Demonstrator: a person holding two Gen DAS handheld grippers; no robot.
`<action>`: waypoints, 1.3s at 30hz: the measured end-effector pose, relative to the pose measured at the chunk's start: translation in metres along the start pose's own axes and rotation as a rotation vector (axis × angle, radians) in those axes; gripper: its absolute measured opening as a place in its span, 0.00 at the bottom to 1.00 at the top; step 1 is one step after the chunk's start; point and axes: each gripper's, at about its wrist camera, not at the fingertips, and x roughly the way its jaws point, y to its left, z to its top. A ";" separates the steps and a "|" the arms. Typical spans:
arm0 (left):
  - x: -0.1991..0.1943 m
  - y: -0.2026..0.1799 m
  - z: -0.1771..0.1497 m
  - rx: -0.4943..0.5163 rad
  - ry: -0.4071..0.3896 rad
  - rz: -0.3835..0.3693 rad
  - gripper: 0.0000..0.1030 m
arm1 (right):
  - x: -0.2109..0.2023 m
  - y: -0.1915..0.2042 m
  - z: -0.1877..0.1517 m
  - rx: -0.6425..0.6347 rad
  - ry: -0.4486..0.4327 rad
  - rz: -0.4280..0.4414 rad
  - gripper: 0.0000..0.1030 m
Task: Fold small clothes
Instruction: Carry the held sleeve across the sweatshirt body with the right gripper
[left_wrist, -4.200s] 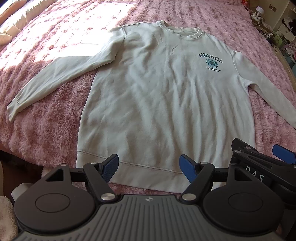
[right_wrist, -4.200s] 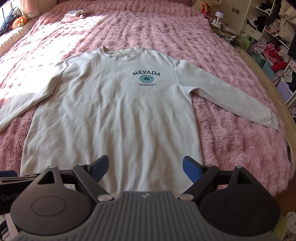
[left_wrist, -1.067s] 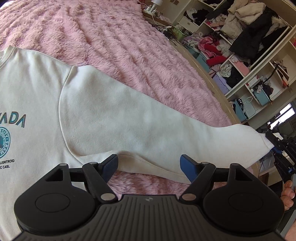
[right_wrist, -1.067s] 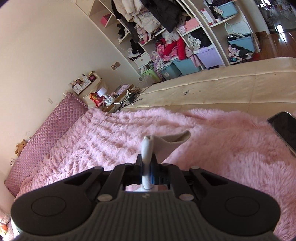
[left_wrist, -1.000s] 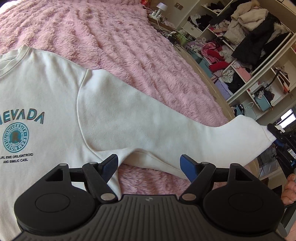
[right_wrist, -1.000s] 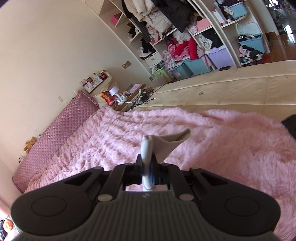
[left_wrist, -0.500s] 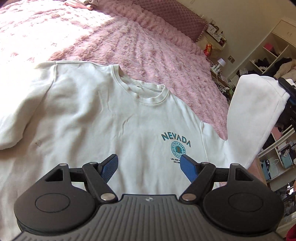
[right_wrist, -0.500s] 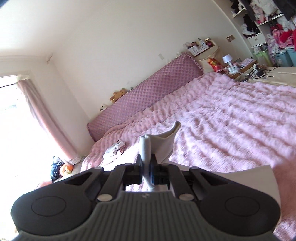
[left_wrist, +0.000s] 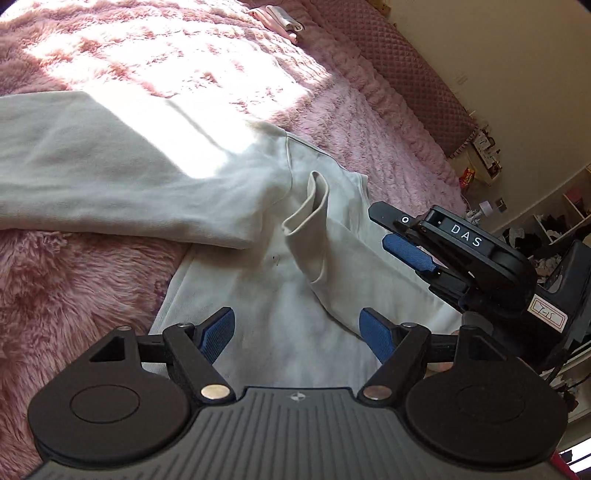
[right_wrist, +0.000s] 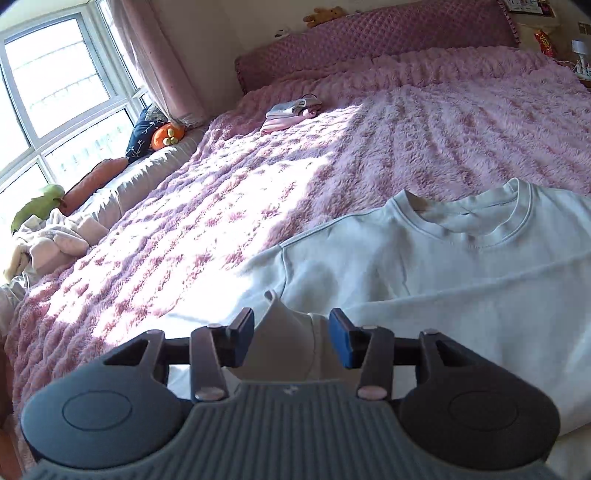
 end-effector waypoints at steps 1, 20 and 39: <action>0.003 0.000 0.000 -0.011 -0.003 -0.007 0.87 | -0.007 -0.002 -0.004 0.007 -0.008 0.012 0.40; 0.096 -0.009 0.017 -0.113 -0.053 -0.002 0.87 | -0.155 -0.218 -0.057 -0.419 0.059 -0.754 0.46; 0.077 -0.024 0.031 -0.037 -0.257 -0.053 0.06 | -0.094 -0.184 -0.076 -0.811 0.109 -0.817 0.00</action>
